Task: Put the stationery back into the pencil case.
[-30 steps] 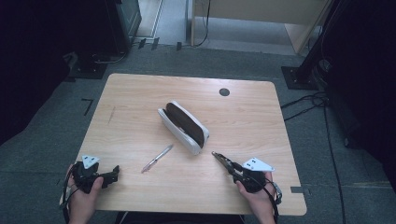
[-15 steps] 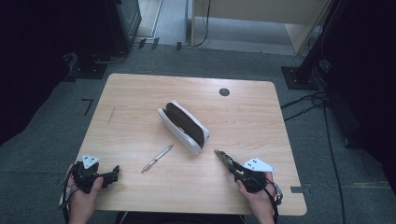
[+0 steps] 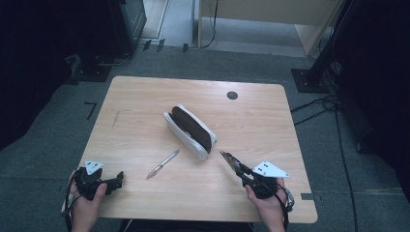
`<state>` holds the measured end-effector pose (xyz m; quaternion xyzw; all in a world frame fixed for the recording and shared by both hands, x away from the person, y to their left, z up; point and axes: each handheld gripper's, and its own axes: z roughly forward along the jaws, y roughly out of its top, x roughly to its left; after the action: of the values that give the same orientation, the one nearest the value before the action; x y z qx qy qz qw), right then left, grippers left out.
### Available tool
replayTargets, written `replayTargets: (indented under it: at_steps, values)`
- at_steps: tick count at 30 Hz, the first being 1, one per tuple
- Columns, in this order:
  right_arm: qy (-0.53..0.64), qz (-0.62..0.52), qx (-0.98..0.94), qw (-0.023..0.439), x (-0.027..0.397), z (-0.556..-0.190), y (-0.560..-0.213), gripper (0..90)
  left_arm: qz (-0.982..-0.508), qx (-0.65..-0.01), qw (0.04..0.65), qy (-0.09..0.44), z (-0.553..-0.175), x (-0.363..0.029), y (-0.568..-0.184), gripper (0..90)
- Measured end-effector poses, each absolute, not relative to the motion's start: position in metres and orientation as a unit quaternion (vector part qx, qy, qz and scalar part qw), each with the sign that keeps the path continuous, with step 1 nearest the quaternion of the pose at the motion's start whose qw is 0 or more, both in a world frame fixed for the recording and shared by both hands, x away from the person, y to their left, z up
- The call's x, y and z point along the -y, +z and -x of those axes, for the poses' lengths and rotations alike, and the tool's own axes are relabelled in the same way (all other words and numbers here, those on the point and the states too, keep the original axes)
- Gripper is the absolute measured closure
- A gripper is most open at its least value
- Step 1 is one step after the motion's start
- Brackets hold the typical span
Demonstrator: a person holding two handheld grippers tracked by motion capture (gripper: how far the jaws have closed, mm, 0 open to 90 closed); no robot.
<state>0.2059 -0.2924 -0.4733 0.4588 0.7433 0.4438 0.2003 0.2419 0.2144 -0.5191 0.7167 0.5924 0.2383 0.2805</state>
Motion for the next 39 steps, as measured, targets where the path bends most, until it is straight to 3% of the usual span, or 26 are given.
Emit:
replayTargets:
  at_steps: [27, 39]
  values:
    - [0.479, -0.408, -0.749, 0.209, 0.259, -0.222, -0.425, 74.3, -0.717, -0.592, 0.280, 0.238, -0.242, -0.214, -0.519, 0.0]
    - [0.435, -0.405, -0.782, 0.191, 0.240, -0.245, -0.429, 74.2, -0.717, -0.592, 0.281, 0.238, -0.242, -0.214, -0.519, 0.0]
